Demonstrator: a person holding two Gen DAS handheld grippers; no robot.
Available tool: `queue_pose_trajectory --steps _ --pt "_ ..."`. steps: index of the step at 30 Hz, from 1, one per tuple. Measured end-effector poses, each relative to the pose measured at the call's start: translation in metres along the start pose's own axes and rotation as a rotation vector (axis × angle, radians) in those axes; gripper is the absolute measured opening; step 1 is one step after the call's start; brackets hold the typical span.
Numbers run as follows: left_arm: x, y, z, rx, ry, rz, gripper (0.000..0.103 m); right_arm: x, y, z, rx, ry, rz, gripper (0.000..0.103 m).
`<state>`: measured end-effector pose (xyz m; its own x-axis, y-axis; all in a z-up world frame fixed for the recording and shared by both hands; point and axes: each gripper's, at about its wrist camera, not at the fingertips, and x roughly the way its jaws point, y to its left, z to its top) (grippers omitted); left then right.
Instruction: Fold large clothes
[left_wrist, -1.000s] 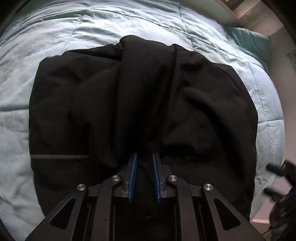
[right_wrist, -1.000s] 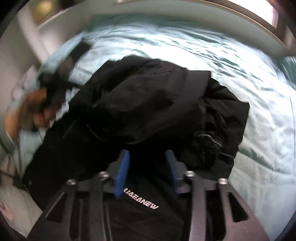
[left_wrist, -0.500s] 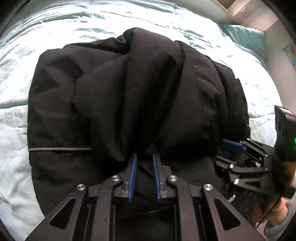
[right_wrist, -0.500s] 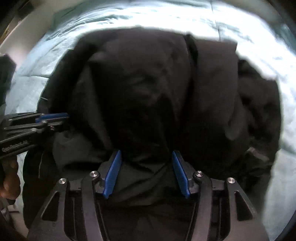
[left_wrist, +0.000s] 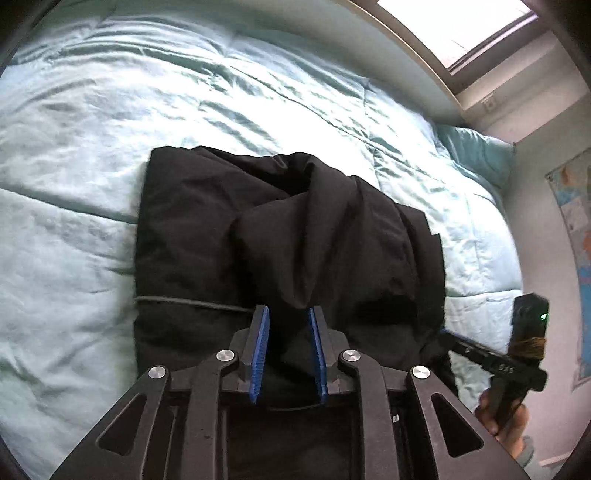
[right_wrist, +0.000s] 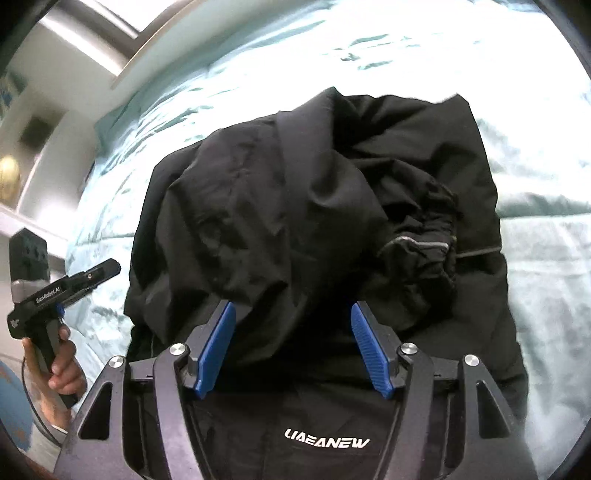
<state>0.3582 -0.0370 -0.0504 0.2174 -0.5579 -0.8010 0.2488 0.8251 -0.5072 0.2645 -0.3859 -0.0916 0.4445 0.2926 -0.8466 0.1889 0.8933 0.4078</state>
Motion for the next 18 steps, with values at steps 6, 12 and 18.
queue_pose_trajectory --steps 6,12,18 --pt "0.02 -0.01 0.006 -0.006 0.033 -0.074 0.038 0.021 -0.006 0.016 0.048 0.017 0.002 0.068" --pt "0.047 -0.019 0.01 0.047 0.045 -0.014 0.003 0.035 -0.01 0.024 0.1 0.014 -0.039 0.013" --pt "0.027 -0.027 -0.009 0.1 0.028 -0.185 0.005 -0.035 -0.009 0.034 0.019 -0.159 -0.104 0.01"
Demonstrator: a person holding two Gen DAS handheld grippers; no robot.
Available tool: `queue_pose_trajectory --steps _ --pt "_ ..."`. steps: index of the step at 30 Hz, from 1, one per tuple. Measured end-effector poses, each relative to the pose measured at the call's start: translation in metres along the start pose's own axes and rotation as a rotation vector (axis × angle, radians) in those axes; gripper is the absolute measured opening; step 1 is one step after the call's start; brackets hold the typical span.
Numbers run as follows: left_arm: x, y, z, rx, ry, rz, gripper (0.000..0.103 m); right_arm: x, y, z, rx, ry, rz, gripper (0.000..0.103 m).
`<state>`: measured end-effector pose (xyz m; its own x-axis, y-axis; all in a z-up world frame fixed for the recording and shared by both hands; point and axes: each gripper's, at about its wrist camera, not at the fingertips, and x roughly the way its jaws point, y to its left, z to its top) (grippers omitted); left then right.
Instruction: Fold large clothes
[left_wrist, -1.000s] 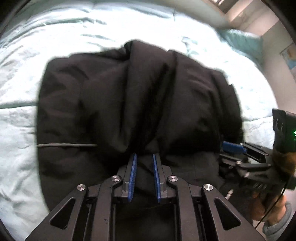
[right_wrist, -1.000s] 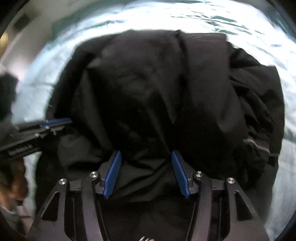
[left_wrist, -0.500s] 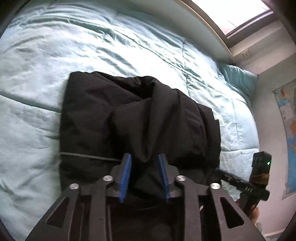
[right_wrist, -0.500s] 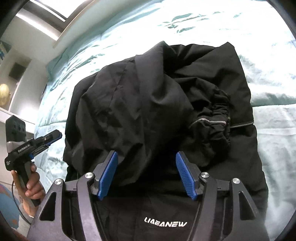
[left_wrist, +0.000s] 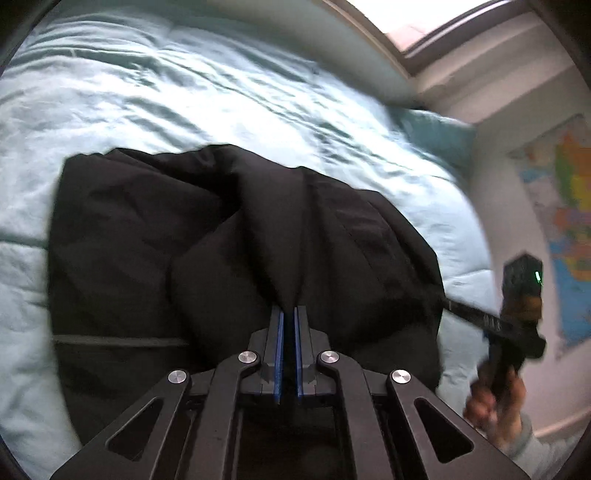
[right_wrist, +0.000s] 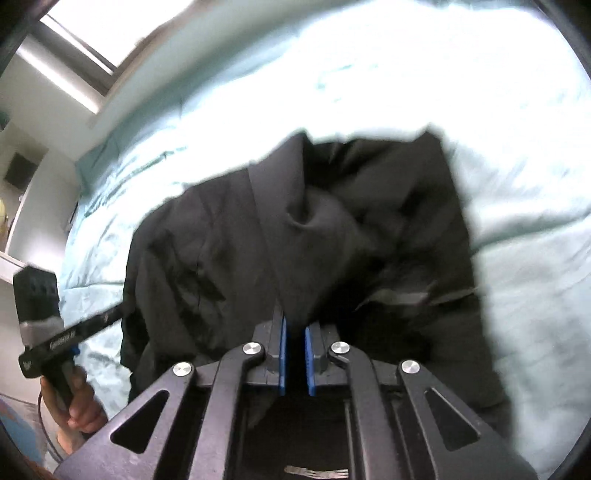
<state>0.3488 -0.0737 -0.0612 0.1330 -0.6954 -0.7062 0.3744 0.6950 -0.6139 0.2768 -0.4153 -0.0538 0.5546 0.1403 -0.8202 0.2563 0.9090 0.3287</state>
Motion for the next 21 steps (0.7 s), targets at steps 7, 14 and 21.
queue_pose_trajectory --steps 7,14,21 --pt "0.028 0.038 -0.028 -0.152 0.049 -0.006 0.007 0.035 -0.009 -0.015 -0.122 0.123 -0.11 0.01" --pt "0.009 0.015 -0.023 -0.037 0.101 0.066 0.011 0.059 -0.021 -0.034 -0.07 0.209 -0.082 0.021" --pt "-0.059 -0.061 0.002 0.193 -0.081 0.15 0.017 -0.007 0.014 -0.028 -0.167 0.044 -0.157 0.07"
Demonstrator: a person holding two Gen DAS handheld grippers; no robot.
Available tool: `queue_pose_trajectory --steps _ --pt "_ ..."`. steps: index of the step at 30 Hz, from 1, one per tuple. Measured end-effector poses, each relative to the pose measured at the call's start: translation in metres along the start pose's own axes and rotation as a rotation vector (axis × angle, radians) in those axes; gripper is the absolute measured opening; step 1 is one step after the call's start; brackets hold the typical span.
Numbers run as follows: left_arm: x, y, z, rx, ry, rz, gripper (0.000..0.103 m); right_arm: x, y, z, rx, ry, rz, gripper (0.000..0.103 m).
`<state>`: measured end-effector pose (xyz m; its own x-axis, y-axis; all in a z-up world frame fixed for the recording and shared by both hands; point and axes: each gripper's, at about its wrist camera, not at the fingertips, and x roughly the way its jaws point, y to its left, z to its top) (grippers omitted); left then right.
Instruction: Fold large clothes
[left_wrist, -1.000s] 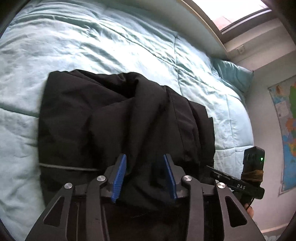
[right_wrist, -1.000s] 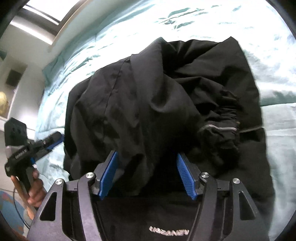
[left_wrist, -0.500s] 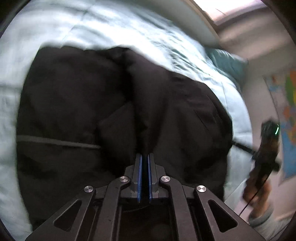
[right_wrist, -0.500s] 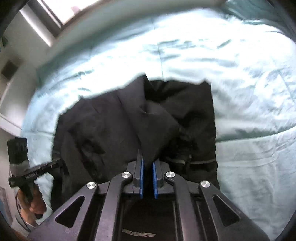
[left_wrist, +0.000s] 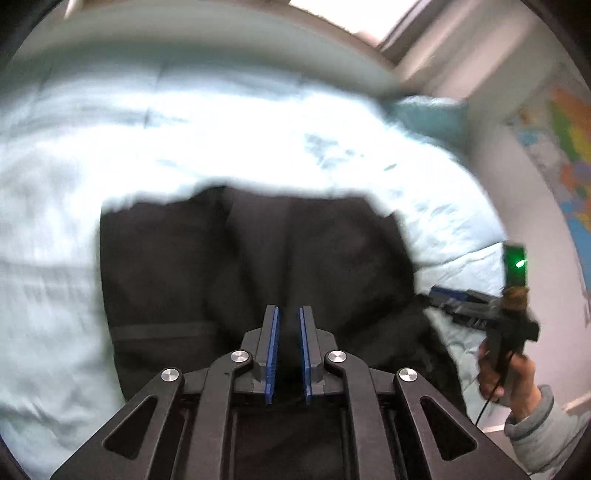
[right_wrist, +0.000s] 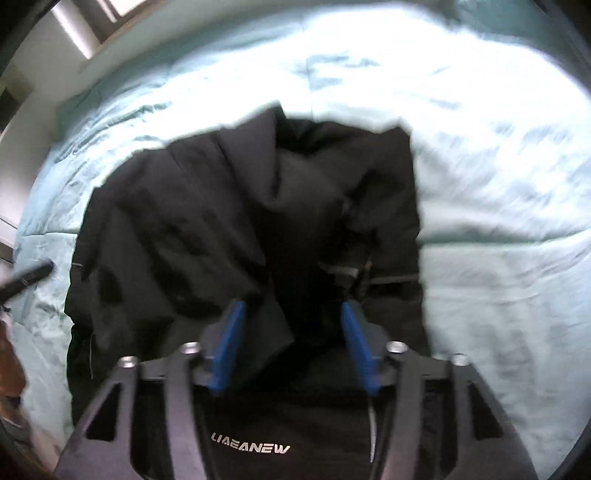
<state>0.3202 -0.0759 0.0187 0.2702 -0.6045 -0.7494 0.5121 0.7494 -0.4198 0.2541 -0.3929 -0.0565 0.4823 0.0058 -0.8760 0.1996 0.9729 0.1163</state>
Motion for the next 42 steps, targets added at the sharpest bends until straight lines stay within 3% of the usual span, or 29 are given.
queue_pose_trajectory --steps 3,6,7,11,18,22,26,30,35,39,42 --pt "0.006 -0.023 0.019 0.039 -0.037 -0.037 0.055 -0.005 0.028 0.008 -0.038 -0.034 0.043 0.073" --pt "0.053 -0.034 0.023 0.084 0.031 -0.033 0.054 0.029 0.049 0.011 -0.065 0.018 0.036 0.072" --pt "0.078 -0.029 0.019 0.082 0.084 0.007 0.053 0.045 0.051 0.009 -0.062 0.051 0.027 0.072" --pt "0.135 -0.001 -0.014 0.022 0.223 0.038 0.044 0.084 0.044 -0.005 -0.014 0.125 0.047 0.072" --pt "0.155 0.011 -0.022 -0.018 0.262 0.079 0.042 0.104 0.051 -0.011 -0.035 0.152 0.012 0.073" --pt "0.134 -0.007 -0.024 0.022 0.245 0.097 0.042 0.088 0.049 -0.015 -0.017 0.159 0.035 0.073" --pt "0.104 -0.016 -0.05 0.051 0.244 0.122 0.042 0.062 0.044 -0.04 -0.008 0.161 0.063 0.073" --pt "0.075 -0.024 -0.086 0.056 0.256 0.222 0.042 0.029 0.028 -0.073 0.041 0.151 0.081 0.073" --pt "0.021 -0.013 -0.132 -0.046 0.215 0.224 0.042 -0.011 -0.006 -0.114 0.118 0.128 0.06 0.073" --pt "-0.011 0.001 -0.156 -0.107 0.16 0.291 0.042 -0.03 -0.031 -0.142 0.208 0.118 0.079 0.073" --pt "-0.033 0.012 -0.17 -0.131 0.162 0.306 0.042 -0.044 -0.046 -0.16 0.234 0.101 0.066 0.073"
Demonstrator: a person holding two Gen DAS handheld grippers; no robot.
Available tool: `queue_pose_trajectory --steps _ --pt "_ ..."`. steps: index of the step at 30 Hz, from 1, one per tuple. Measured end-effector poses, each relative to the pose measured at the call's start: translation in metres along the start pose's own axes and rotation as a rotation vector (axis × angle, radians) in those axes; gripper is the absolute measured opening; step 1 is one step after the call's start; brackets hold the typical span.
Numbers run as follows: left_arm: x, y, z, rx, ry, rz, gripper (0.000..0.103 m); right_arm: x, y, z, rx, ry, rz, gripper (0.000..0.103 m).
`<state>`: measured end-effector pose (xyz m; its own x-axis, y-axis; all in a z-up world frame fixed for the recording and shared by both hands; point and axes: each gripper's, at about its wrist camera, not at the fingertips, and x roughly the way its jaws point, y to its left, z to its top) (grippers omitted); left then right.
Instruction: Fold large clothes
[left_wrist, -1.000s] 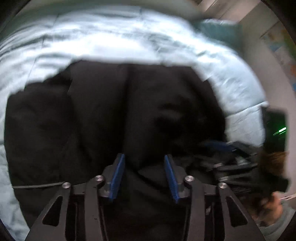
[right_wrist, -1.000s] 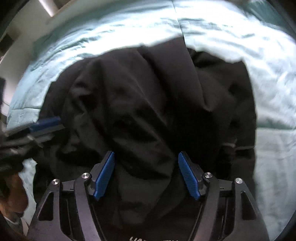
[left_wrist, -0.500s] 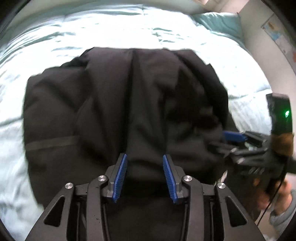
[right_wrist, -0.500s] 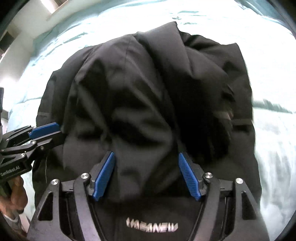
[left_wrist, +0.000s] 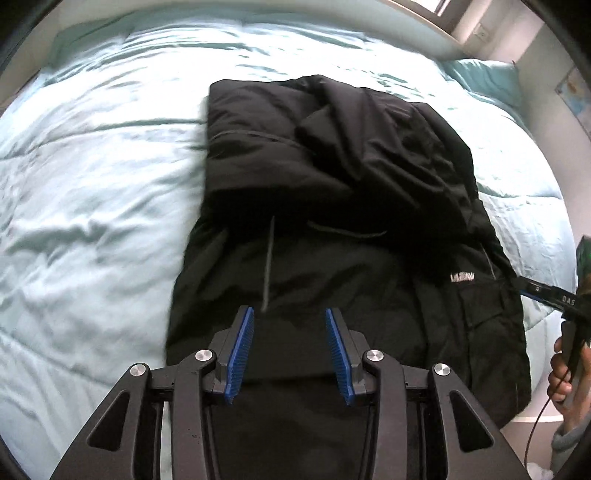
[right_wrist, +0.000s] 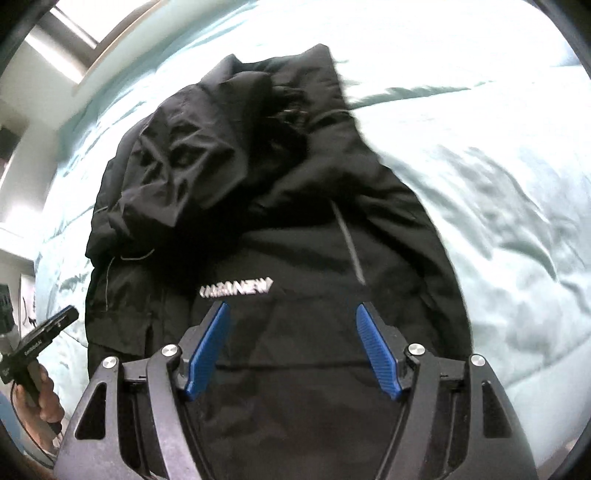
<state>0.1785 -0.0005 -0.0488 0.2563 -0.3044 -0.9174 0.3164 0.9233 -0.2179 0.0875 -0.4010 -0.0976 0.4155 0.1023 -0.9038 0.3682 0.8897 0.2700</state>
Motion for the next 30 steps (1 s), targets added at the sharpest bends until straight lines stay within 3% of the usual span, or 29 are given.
queue_pose_trajectory --steps 6,12,18,22,26,30 --pt "-0.008 0.017 -0.026 -0.025 0.004 0.0 0.042 -0.013 -0.033 -0.022 0.049 -0.023 -0.036 0.073" --pt "0.0 0.043 -0.047 -0.087 -0.053 -0.059 0.042 0.0 -0.048 -0.035 0.044 -0.068 -0.116 0.073" --pt "0.004 0.059 -0.068 -0.039 -0.112 -0.035 0.042 0.01 -0.036 -0.043 -0.01 -0.192 -0.175 0.073" --pt "0.0 0.066 -0.078 0.004 -0.156 -0.003 0.043 0.017 -0.026 -0.045 -0.074 -0.212 -0.179 0.073" --pt "-0.006 0.082 -0.09 -0.025 -0.221 0.026 0.043 0.015 -0.021 -0.049 -0.105 -0.249 -0.175 0.073" --pt "-0.007 0.1 -0.105 -0.111 -0.187 -0.143 0.043 0.001 -0.022 -0.064 -0.11 -0.299 -0.157 0.073"
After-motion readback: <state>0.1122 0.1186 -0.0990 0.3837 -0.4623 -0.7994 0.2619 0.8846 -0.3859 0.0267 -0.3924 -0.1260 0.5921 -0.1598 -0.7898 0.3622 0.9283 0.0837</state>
